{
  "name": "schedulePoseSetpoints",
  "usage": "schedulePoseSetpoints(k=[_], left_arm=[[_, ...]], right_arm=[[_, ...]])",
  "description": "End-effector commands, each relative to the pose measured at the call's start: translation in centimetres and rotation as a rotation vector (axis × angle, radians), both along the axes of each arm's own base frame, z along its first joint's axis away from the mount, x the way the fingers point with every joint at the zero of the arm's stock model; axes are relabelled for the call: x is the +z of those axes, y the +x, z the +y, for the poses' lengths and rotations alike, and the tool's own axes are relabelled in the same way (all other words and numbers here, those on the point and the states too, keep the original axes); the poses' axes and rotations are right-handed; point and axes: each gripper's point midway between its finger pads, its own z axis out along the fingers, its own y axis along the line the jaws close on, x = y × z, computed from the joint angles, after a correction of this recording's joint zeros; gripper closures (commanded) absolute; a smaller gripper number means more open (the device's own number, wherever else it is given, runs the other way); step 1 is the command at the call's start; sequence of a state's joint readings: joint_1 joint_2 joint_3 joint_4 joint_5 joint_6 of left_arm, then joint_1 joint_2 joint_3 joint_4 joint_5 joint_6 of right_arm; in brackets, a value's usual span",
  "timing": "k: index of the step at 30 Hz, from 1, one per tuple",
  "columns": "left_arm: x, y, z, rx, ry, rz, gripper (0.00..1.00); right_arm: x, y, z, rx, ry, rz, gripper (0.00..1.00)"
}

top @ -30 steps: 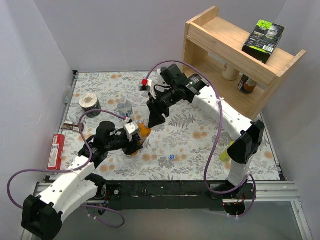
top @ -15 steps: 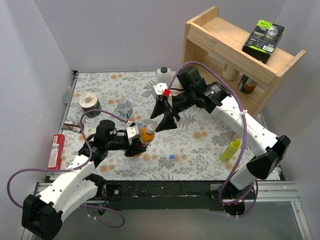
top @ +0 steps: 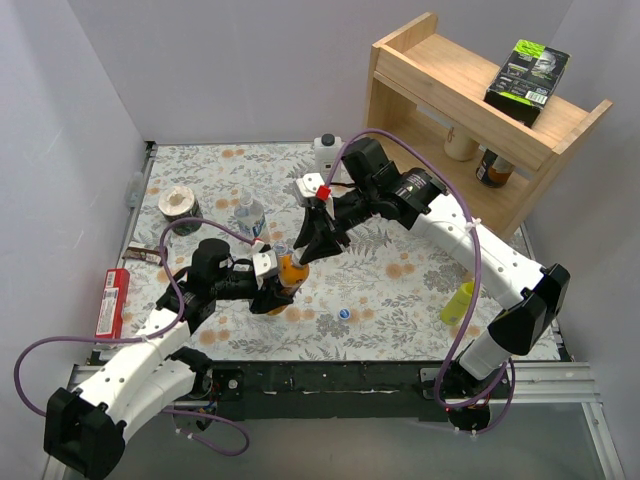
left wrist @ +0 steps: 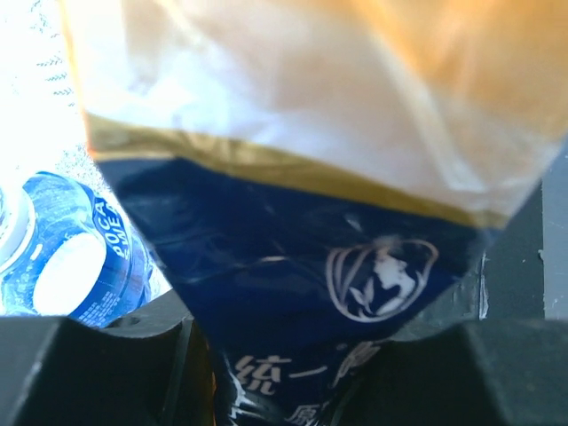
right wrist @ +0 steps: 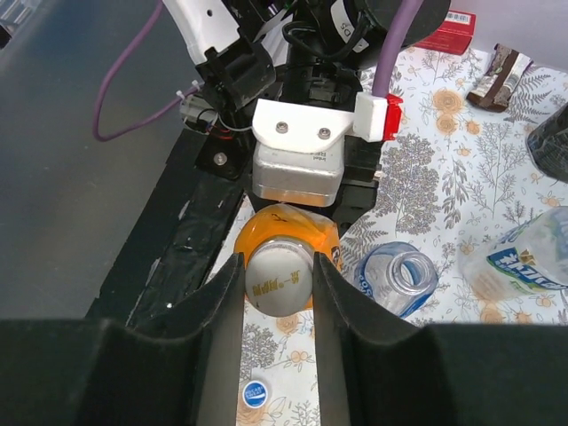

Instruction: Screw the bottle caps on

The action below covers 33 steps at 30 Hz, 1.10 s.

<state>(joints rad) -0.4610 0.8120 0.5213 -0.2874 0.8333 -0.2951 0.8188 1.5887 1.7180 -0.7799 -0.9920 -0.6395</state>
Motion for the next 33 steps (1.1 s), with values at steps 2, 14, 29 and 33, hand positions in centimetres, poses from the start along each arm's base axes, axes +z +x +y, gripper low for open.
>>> schedulePoseSetpoints(k=[2,14,29,33], left_arm=[[2.1,0.4,-0.6,-0.018,-0.046,-0.041,1.00],[4.3,4.4,-0.1,0.276,-0.117,0.027,1.00],[3.9,1.4,-0.7,0.101,-0.115,0.003,1.00],[3.9,1.4,-0.7,0.094,-0.116,0.010,1.00]], right_arm=[[0.3,0.1,0.8,-0.017,0.029,0.039,0.74],[-0.9,3.6,2.2,-0.483,-0.104,0.302,0.97],[3.1,2.4,0.1,-0.293,0.152,0.224,0.33],[3.3,2.1,0.6,-0.259,0.168,0.250,0.33]])
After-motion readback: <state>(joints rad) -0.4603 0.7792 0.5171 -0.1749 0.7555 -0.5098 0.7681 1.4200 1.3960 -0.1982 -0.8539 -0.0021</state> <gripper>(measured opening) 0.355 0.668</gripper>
